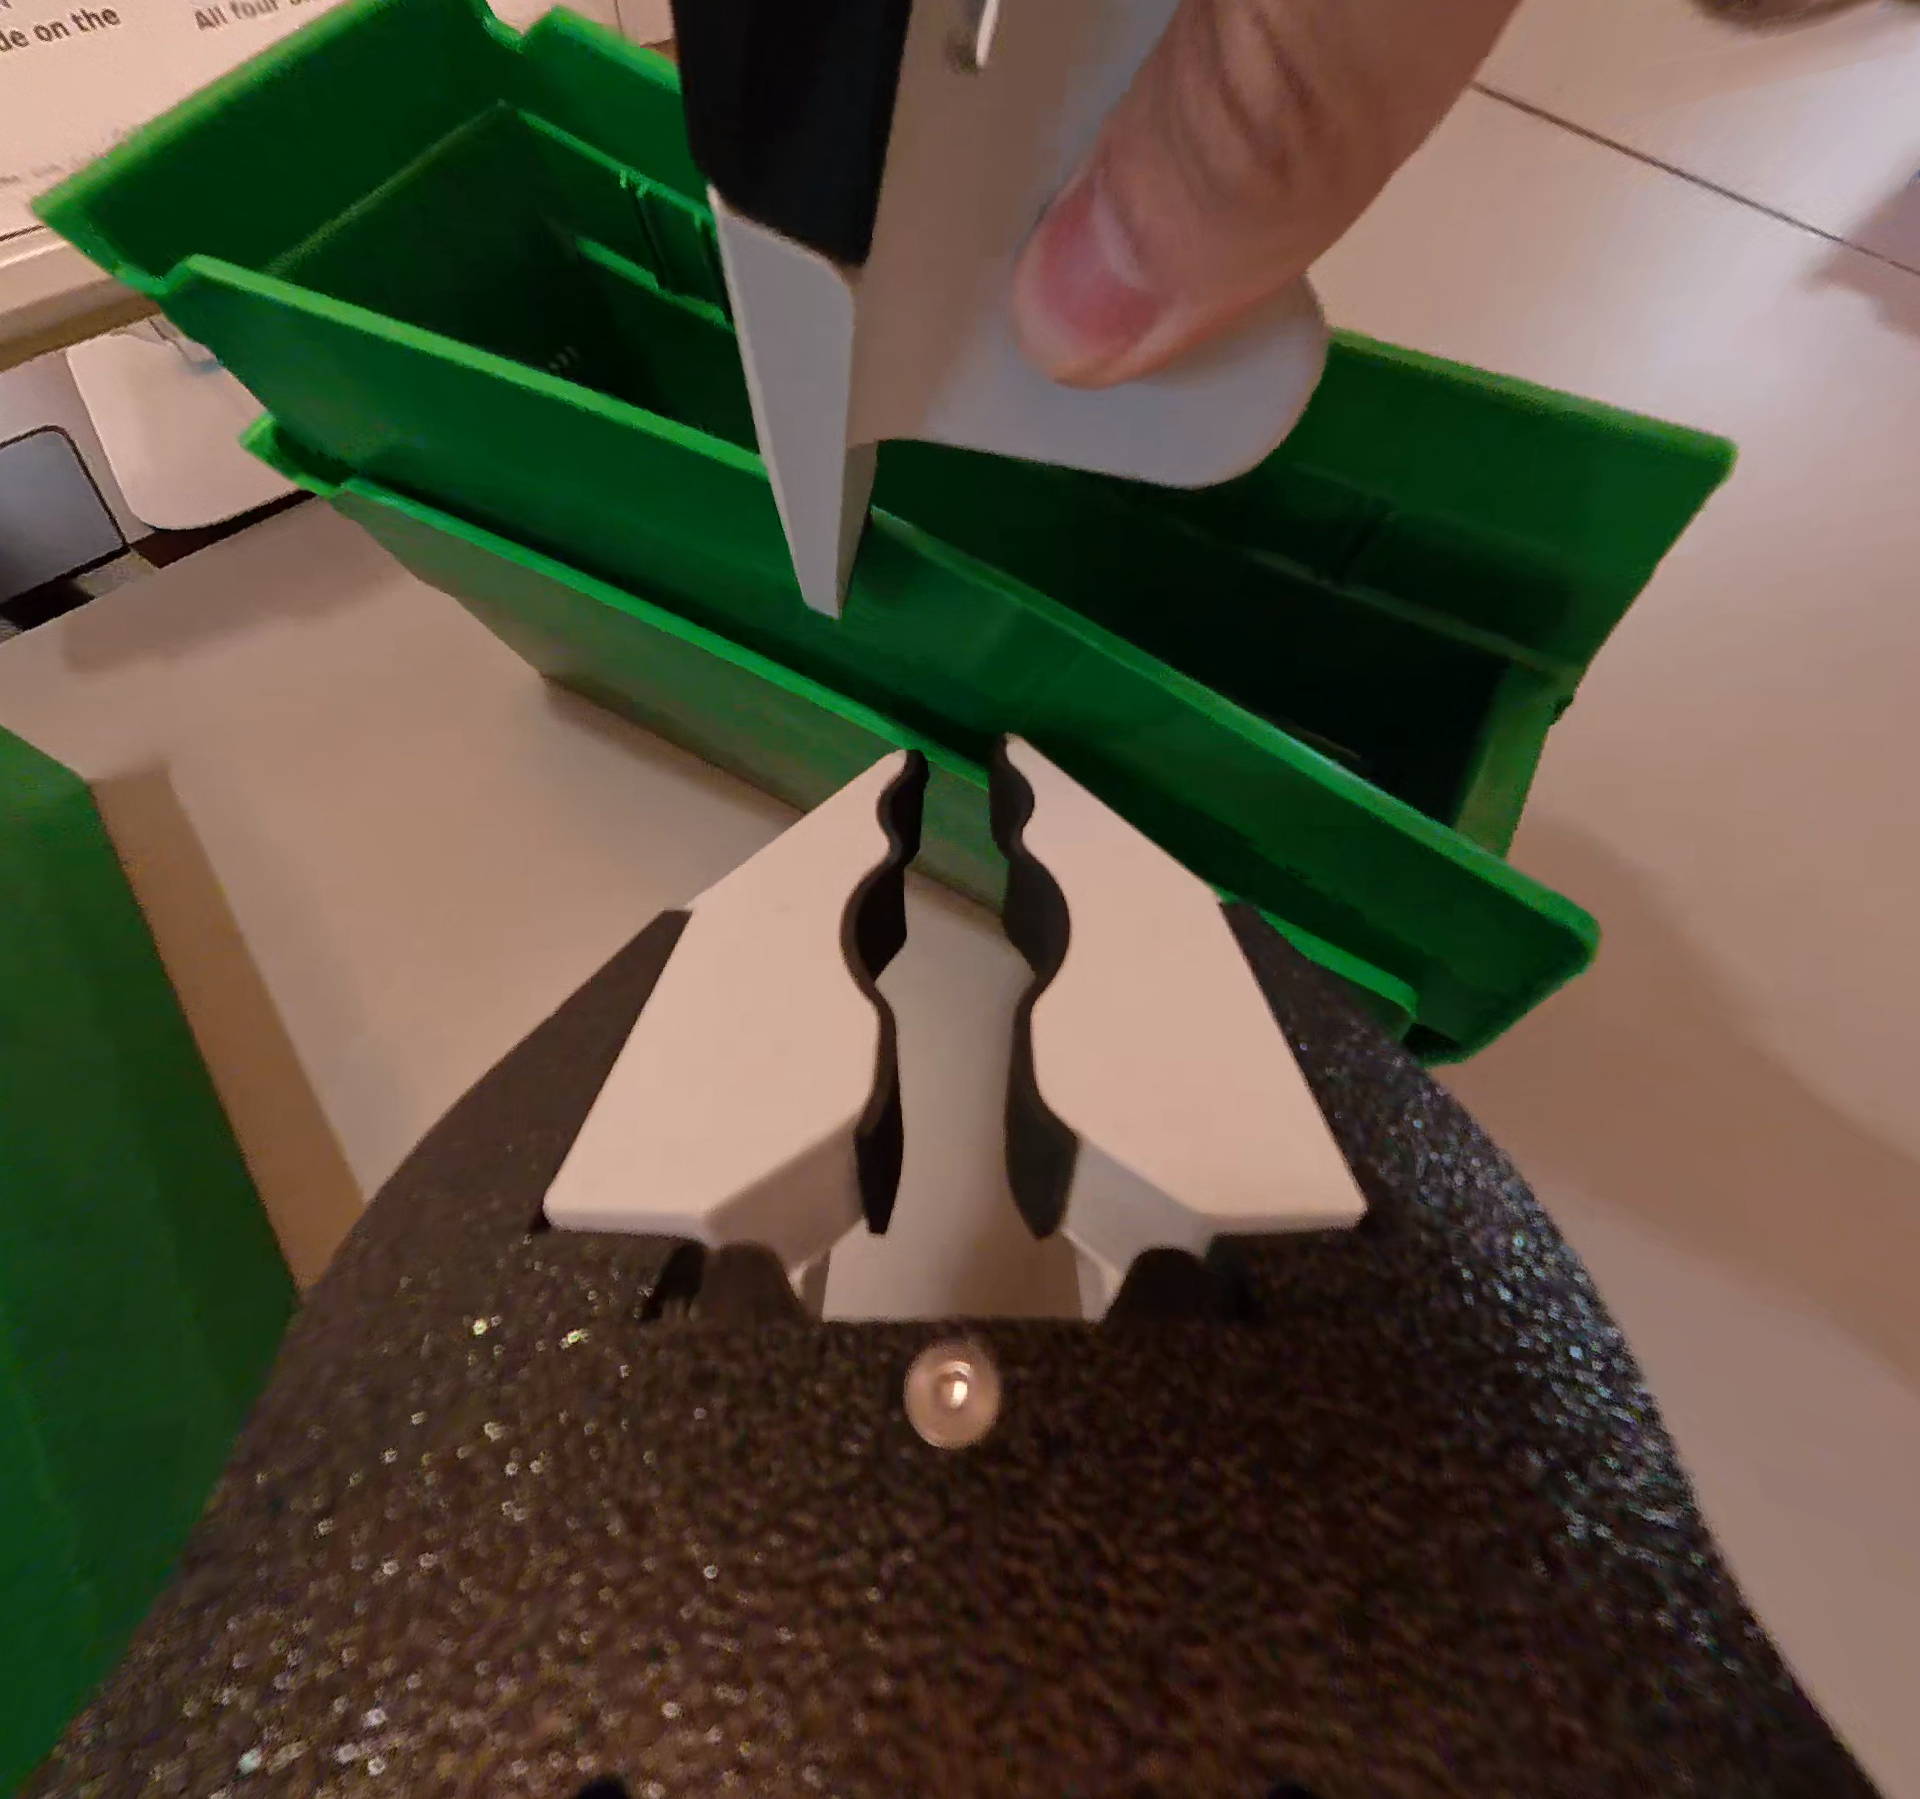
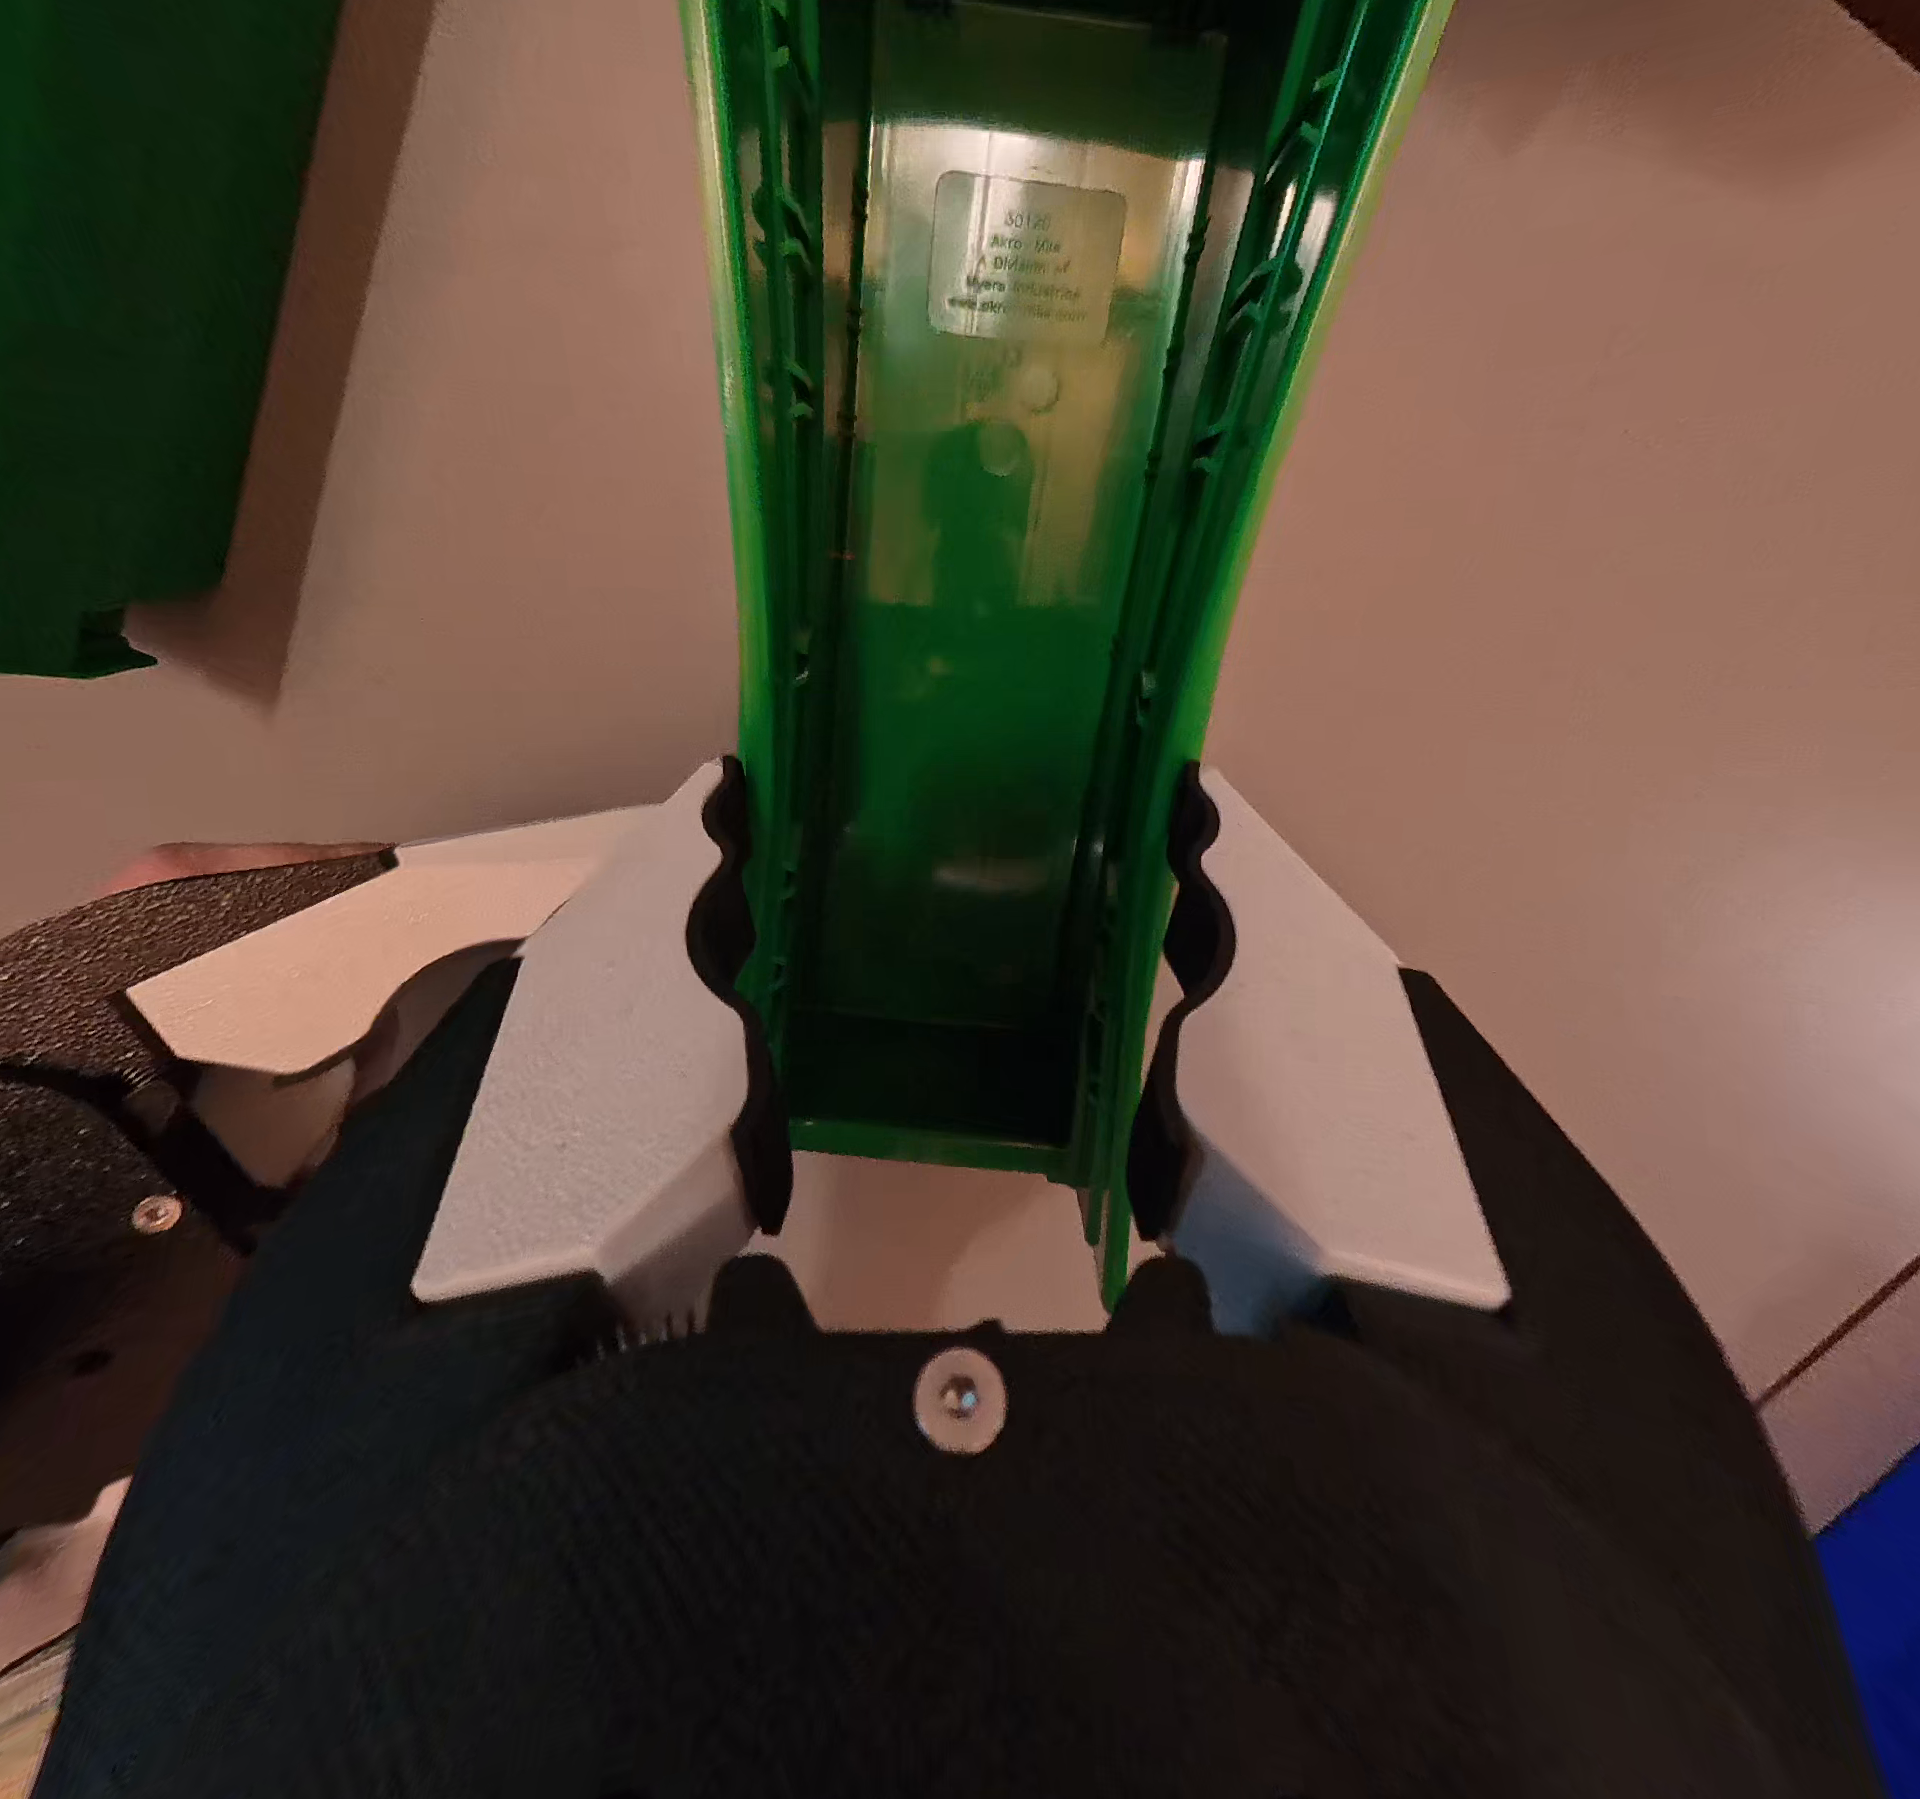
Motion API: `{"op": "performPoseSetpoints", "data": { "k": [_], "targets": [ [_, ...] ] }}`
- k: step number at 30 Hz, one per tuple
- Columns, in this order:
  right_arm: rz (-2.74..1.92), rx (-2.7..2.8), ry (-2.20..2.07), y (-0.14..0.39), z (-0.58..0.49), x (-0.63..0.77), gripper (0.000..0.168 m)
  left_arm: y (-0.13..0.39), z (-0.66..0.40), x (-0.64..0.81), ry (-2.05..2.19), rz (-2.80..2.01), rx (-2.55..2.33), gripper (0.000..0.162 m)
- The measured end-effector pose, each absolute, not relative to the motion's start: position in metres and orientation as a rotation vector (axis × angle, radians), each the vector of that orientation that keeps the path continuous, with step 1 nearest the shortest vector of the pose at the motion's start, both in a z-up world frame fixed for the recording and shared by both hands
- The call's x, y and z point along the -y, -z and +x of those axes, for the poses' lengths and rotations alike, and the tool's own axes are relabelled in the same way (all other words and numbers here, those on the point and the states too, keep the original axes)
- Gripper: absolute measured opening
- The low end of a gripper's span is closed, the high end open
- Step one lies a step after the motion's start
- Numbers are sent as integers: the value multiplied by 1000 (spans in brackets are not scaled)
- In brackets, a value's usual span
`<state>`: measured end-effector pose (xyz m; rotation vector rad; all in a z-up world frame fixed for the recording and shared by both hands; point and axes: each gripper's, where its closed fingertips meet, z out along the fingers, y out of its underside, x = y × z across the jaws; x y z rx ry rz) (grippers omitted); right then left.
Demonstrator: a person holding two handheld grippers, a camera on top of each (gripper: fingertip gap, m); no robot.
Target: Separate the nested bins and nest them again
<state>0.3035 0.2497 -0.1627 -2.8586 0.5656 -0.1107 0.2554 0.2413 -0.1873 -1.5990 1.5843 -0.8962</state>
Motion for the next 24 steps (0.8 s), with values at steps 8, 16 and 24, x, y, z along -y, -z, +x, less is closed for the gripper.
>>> {"op": "performPoseSetpoints", "data": {
  "k": [8, 16, 24],
  "targets": [
    [-2769, -561, 31, 102, 302, -252, 86, 188, 251, -248, 935, -1643, -1577, 10],
    [-2624, -695, 33, 17, 356, -203, 89, 187, 245, -259, 866, -1628, -1584, 8],
    [-2462, -1019, 38, 33, 452, -110, 89, 184, 248, -256, 873, -1600, -1572, 6]
  ]
}}
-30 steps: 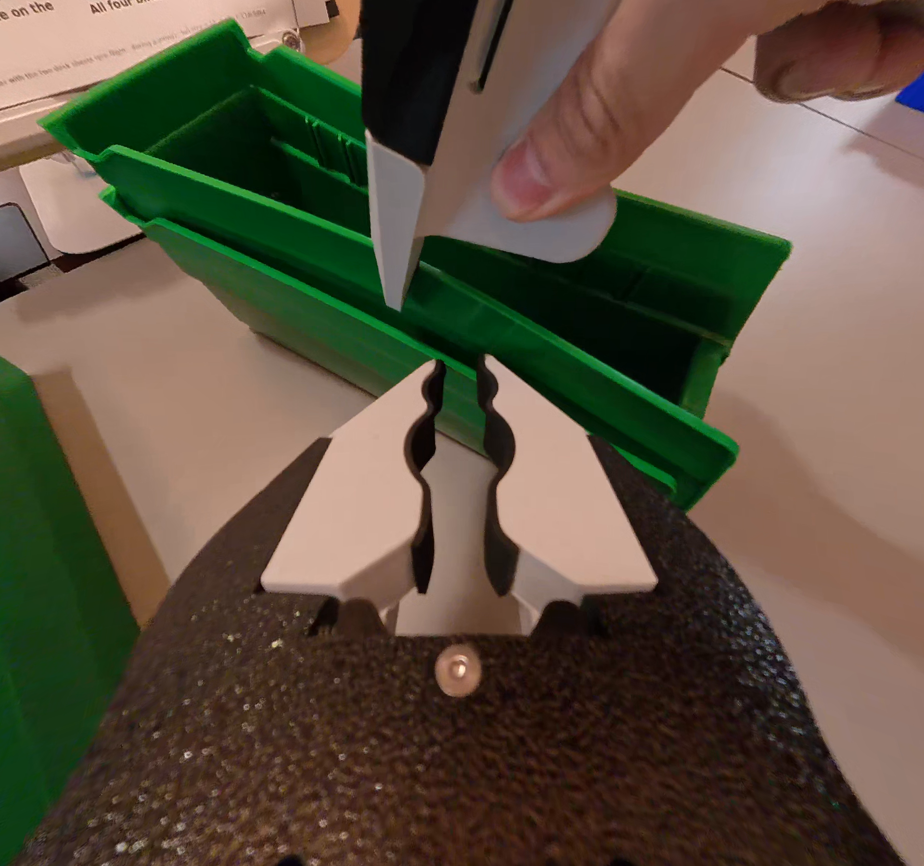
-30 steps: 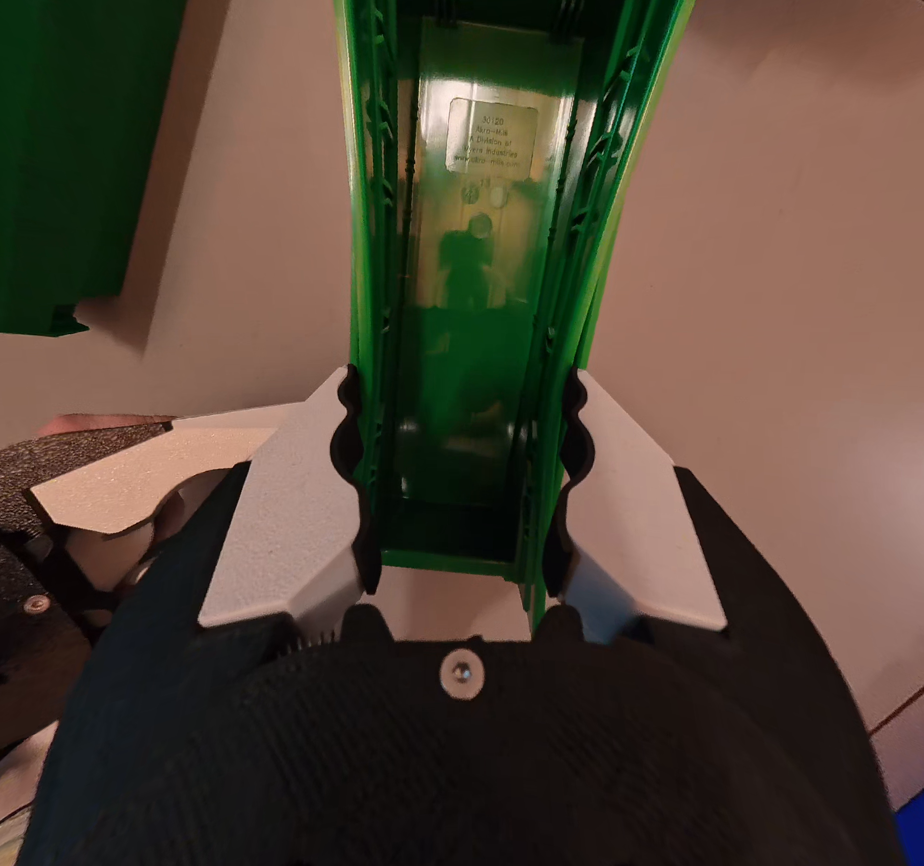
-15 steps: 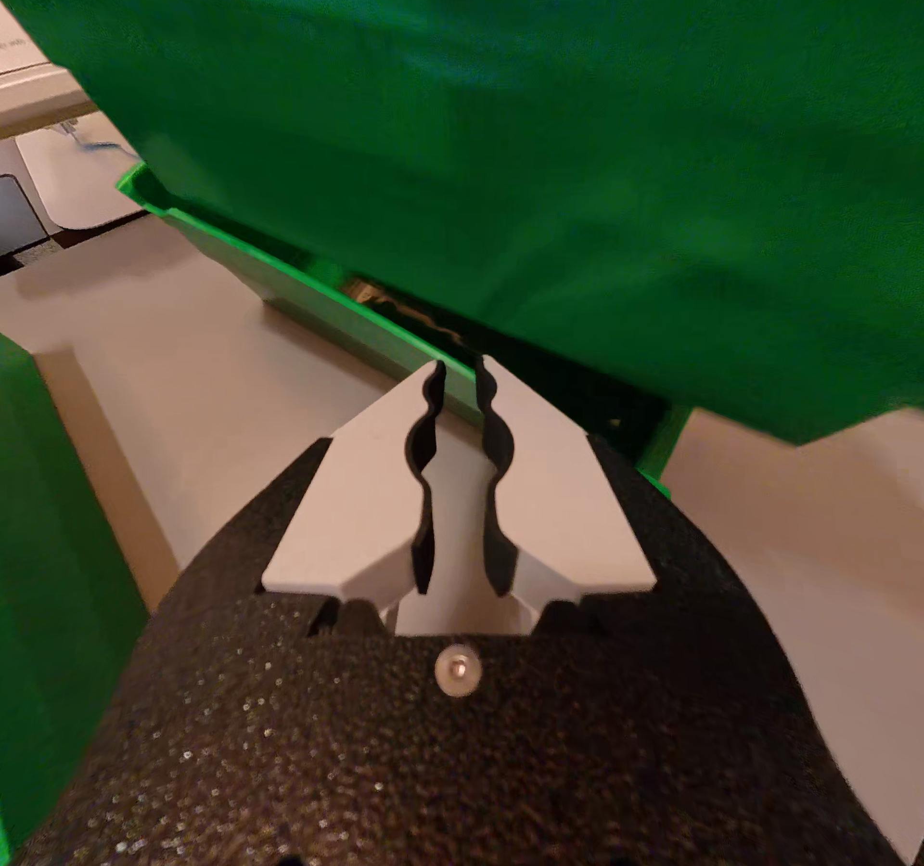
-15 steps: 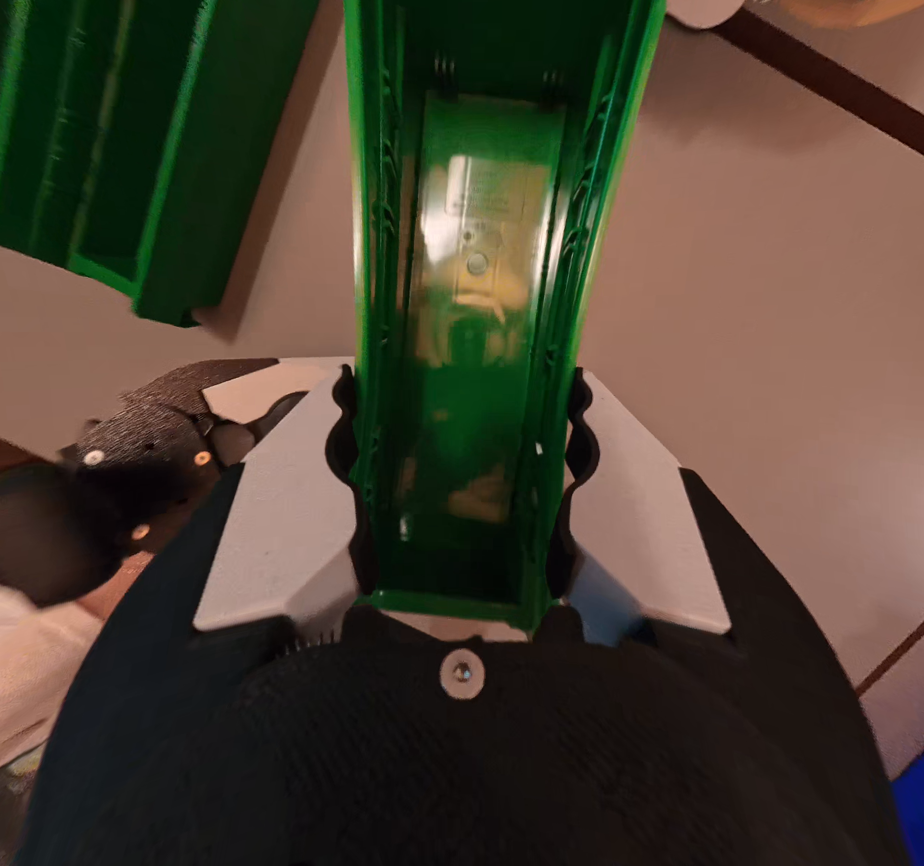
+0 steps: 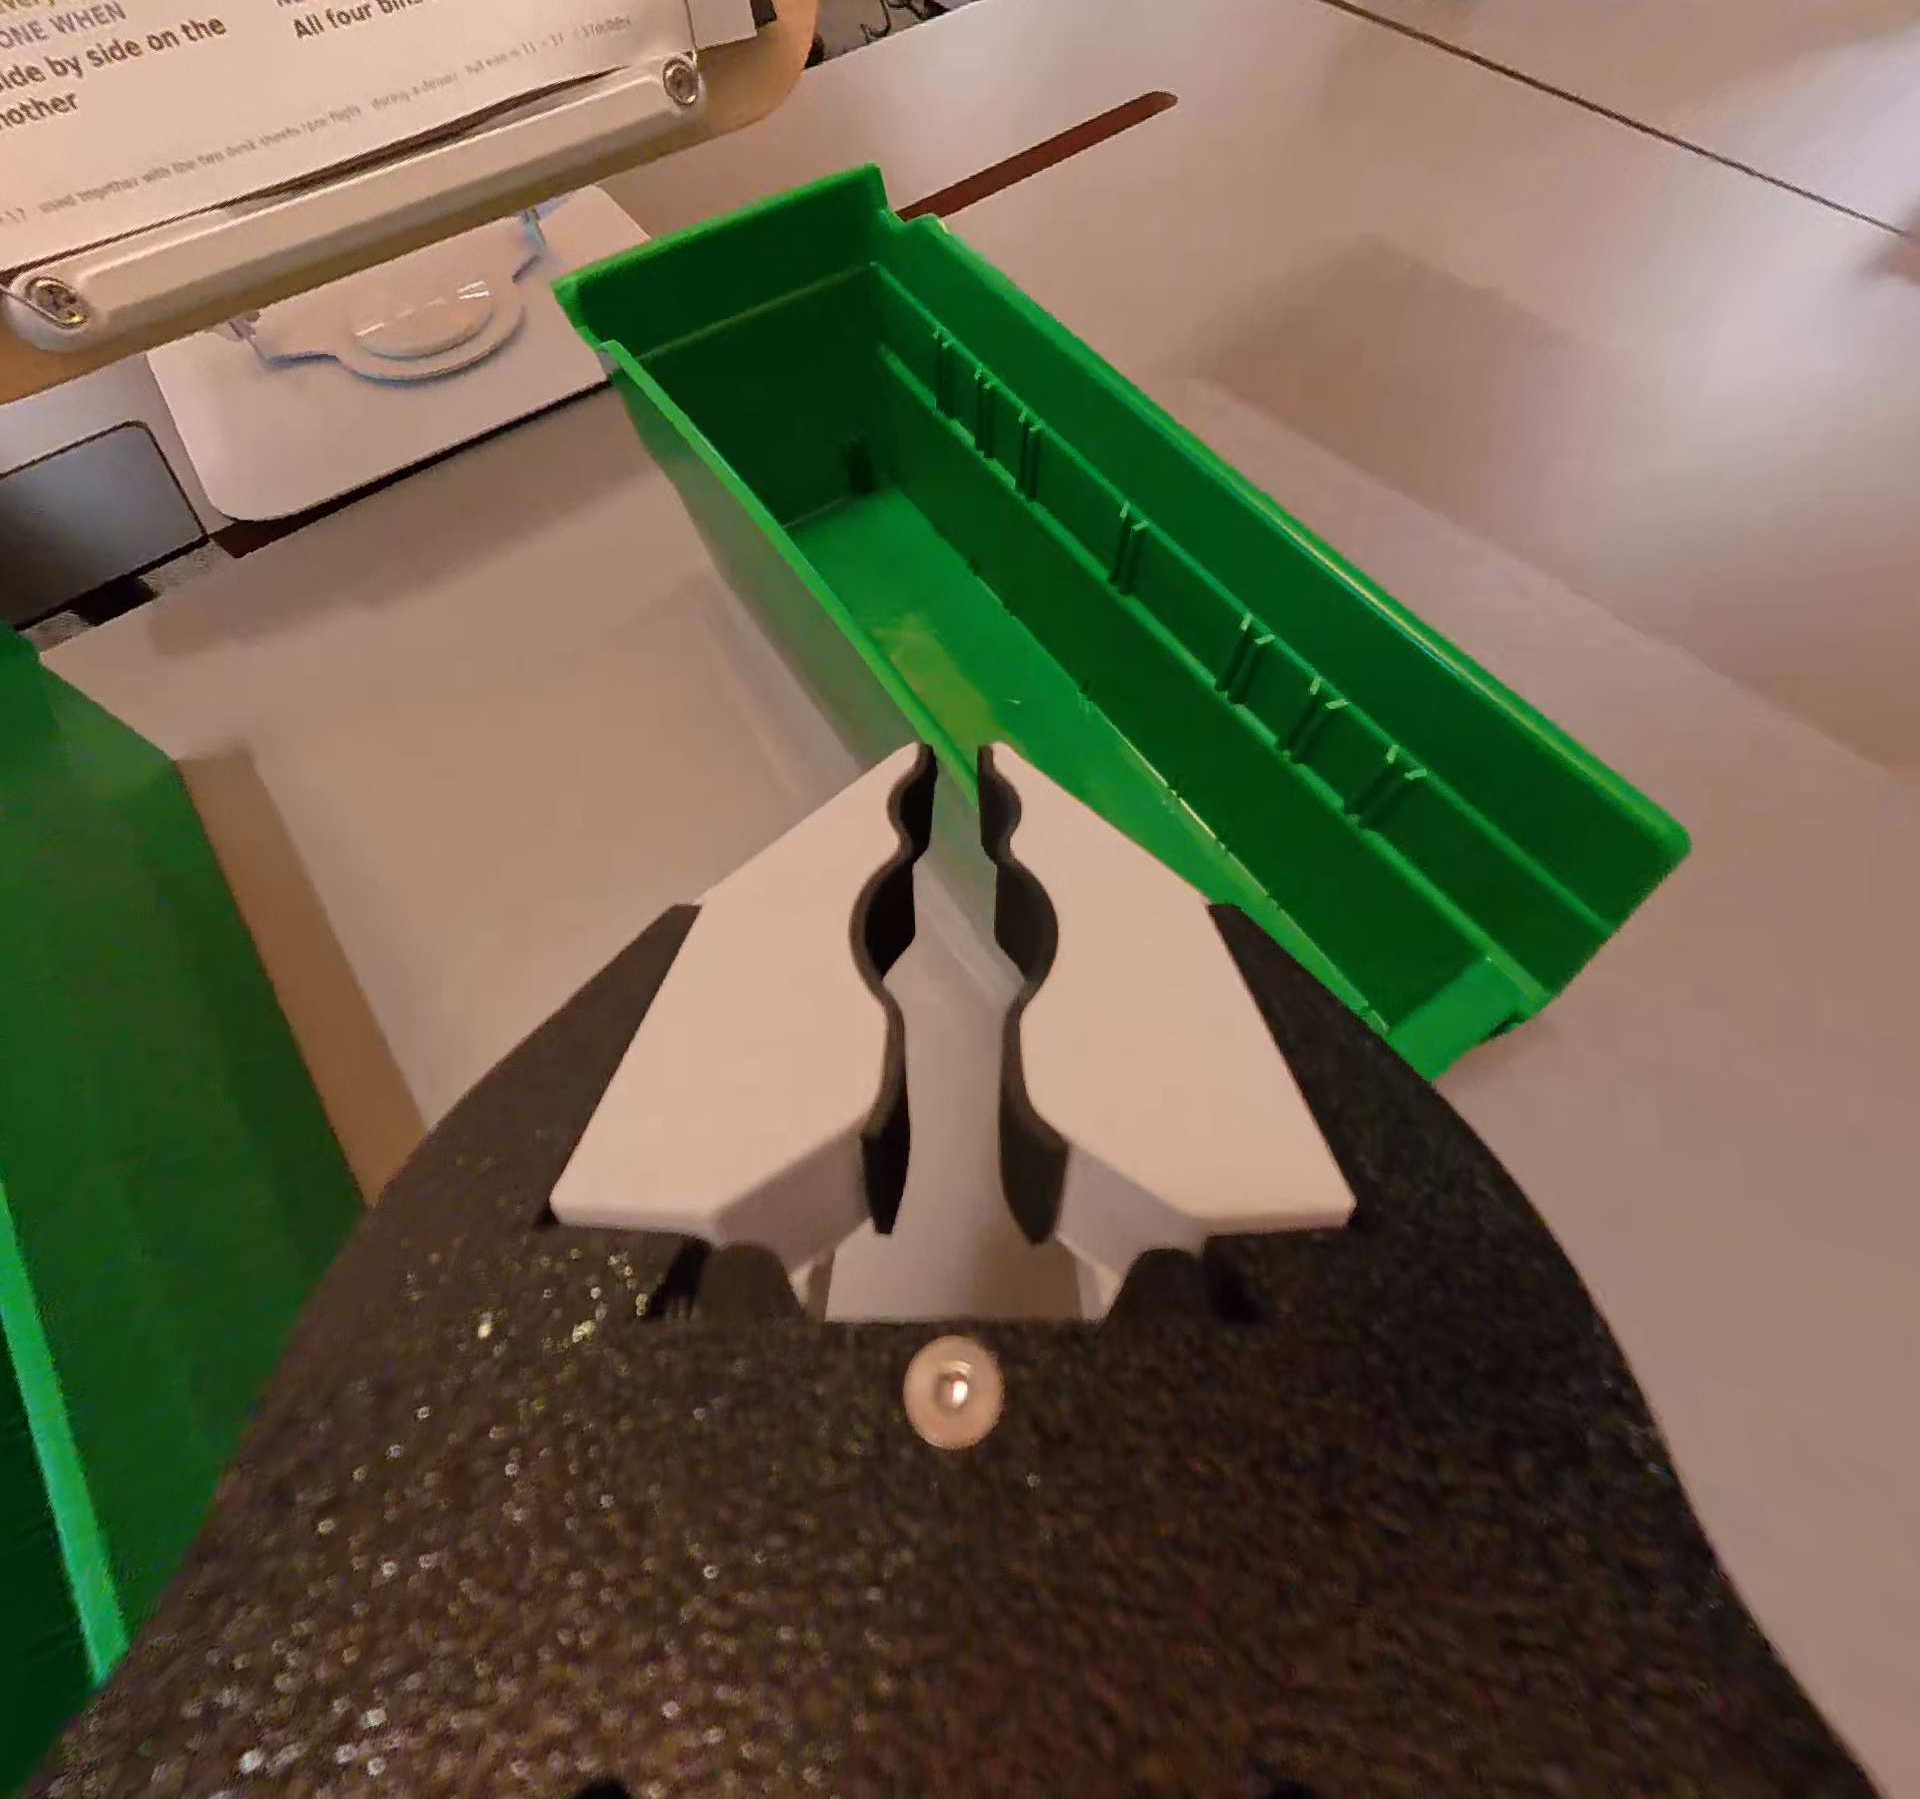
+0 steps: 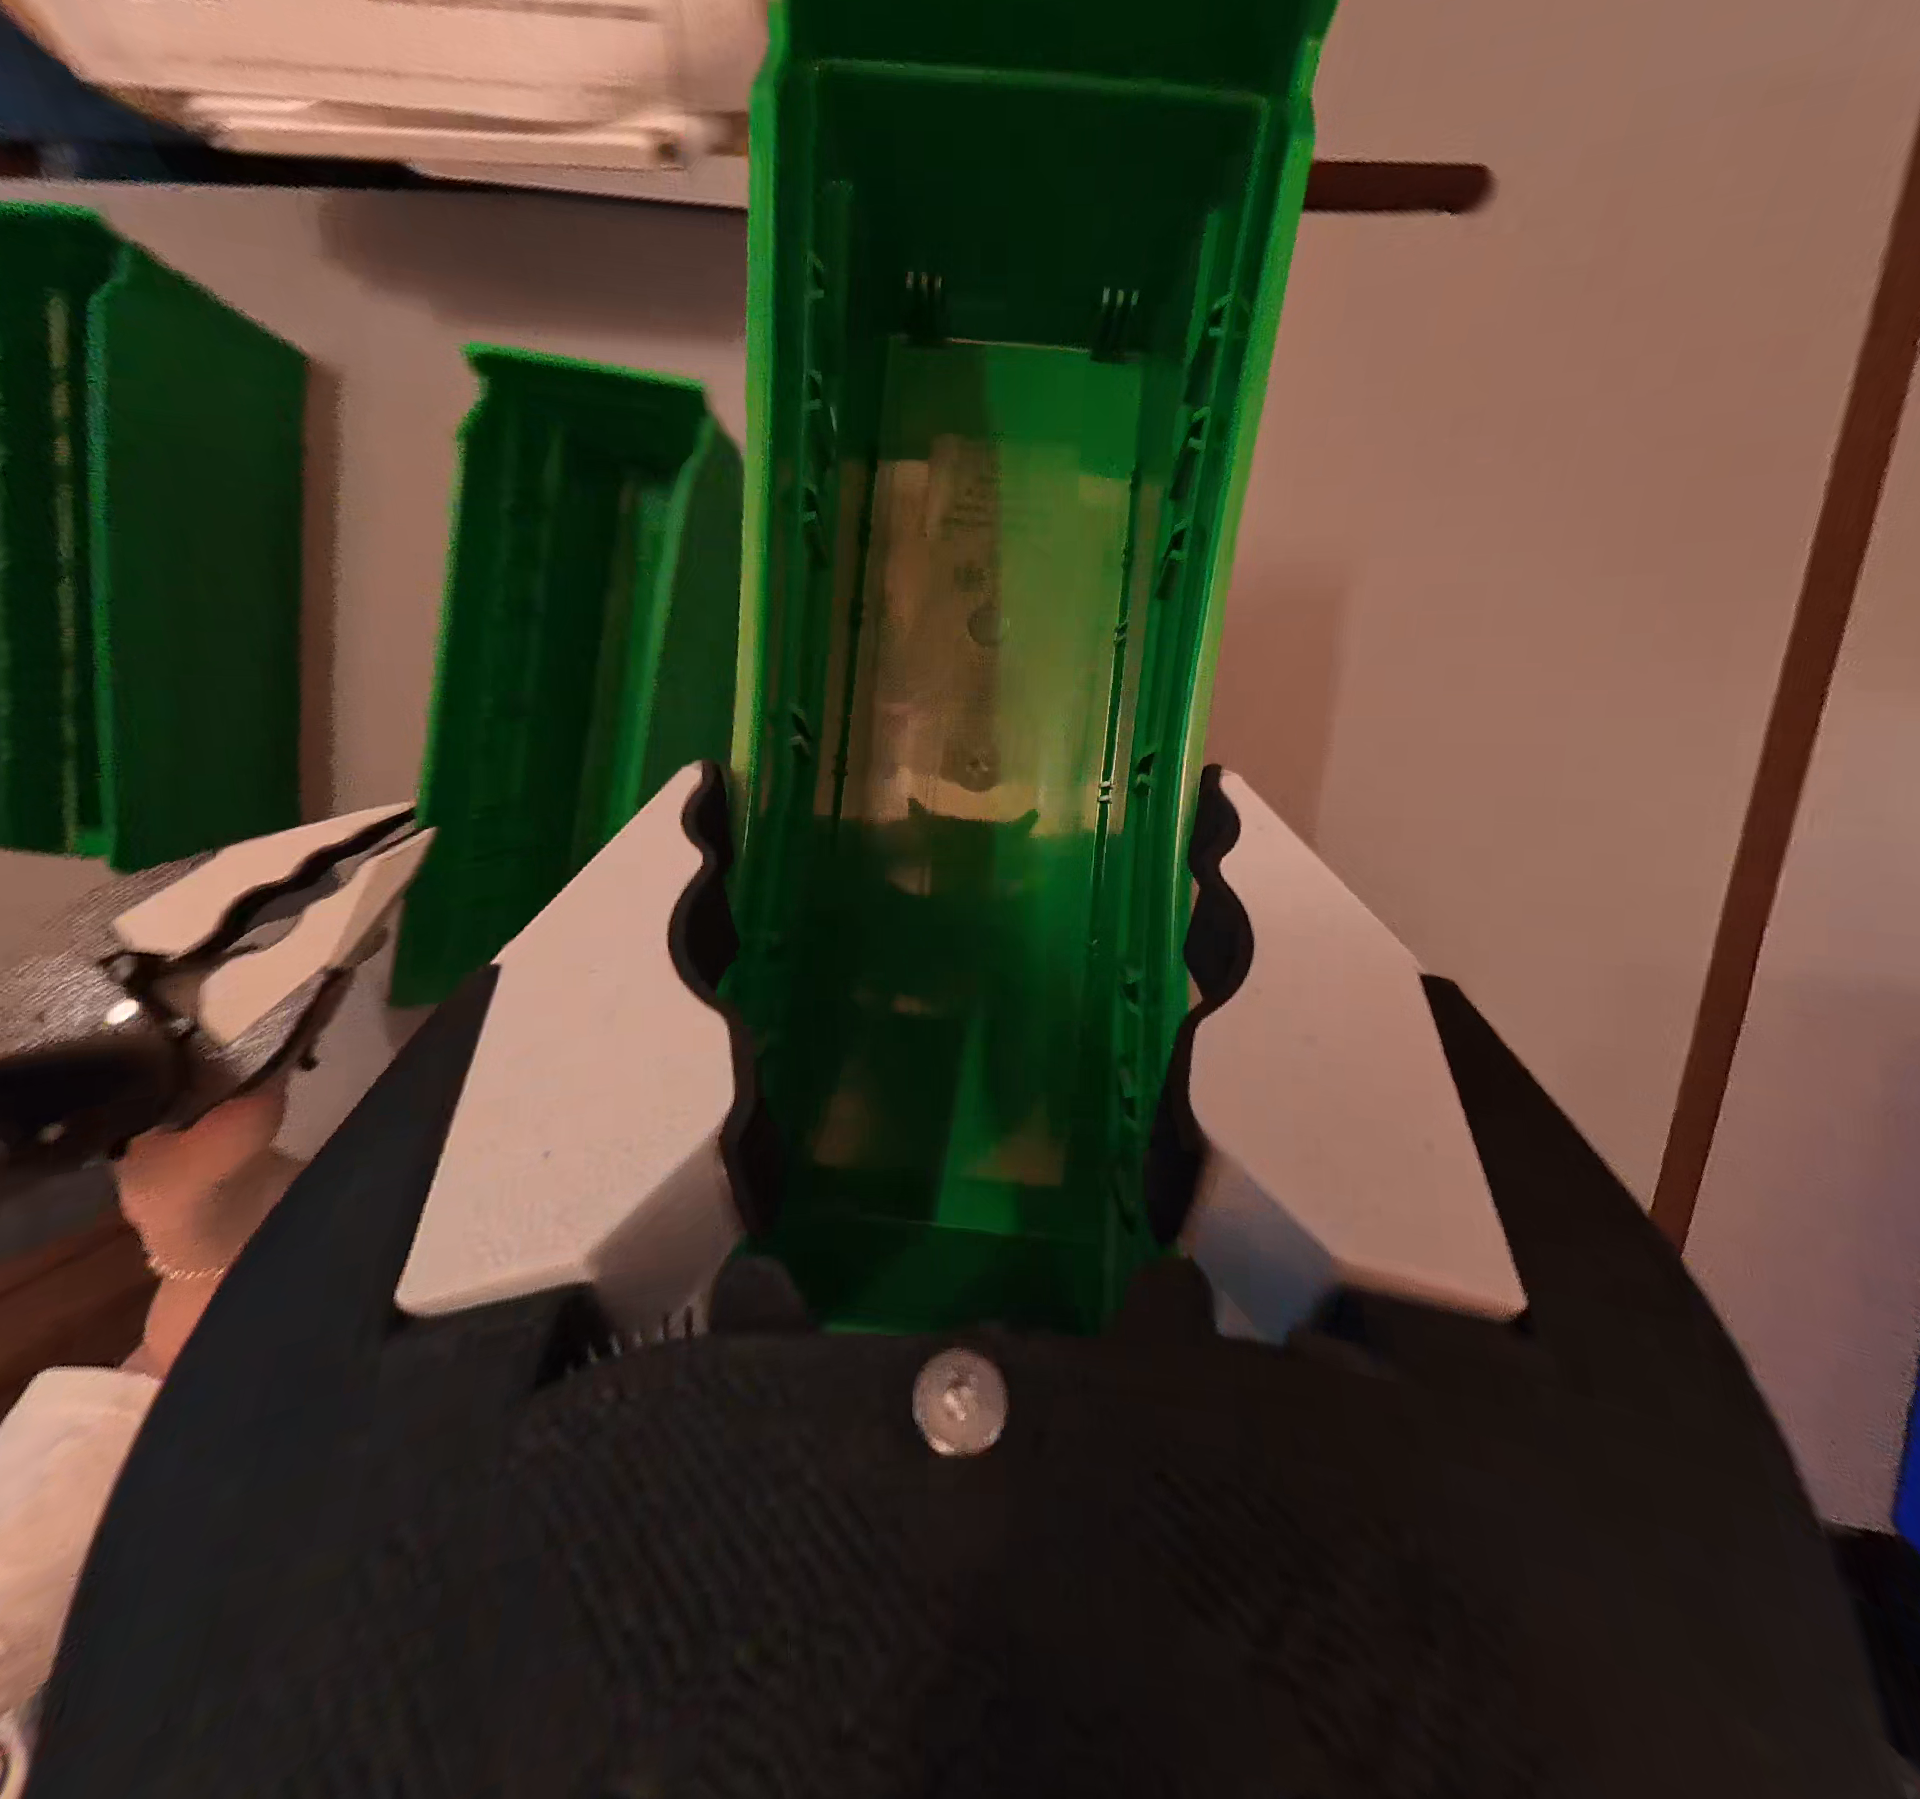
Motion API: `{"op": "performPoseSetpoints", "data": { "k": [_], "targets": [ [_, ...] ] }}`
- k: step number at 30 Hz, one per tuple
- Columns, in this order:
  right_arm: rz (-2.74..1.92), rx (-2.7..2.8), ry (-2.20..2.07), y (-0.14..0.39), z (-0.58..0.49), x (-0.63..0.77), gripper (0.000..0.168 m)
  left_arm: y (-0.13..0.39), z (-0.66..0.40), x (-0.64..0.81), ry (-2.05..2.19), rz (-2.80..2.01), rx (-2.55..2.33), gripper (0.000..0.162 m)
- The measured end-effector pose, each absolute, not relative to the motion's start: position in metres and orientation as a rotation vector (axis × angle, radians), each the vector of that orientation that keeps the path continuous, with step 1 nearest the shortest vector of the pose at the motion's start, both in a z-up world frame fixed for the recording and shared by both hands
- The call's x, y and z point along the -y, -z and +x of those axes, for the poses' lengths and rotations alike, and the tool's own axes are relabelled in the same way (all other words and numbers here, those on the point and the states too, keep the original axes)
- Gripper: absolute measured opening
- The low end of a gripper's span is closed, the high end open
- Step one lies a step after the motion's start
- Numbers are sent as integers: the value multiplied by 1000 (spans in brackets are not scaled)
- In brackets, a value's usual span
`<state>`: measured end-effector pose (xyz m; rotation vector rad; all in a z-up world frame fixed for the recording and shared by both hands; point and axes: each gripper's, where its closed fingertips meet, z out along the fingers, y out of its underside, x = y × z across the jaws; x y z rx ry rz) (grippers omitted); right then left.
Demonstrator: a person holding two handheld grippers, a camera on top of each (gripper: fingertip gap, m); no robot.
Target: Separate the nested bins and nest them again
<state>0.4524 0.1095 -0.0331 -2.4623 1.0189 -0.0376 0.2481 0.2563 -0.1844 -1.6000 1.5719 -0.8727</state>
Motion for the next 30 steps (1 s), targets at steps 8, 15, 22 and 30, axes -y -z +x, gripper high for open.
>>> {"op": "performPoseSetpoints", "data": {
  "k": [8, 15, 22, 30],
  "targets": [
    [-2438, -1182, 120, 106, 519, -60, 90, 184, 247, -258, 873, -1617, -1559, 5],
    [-2442, -1189, 116, 159, 547, -57, 91, 184, 244, -273, 812, -1665, -1491, 4],
    [-2479, -1164, 192, 184, 563, -51, 92, 184, 248, -278, 787, -1665, -1450, 4],
    [-2496, -1119, 225, 200, 563, -44, 96, 184, 259, -282, 723, -1674, -1377, 4]
  ]
}}
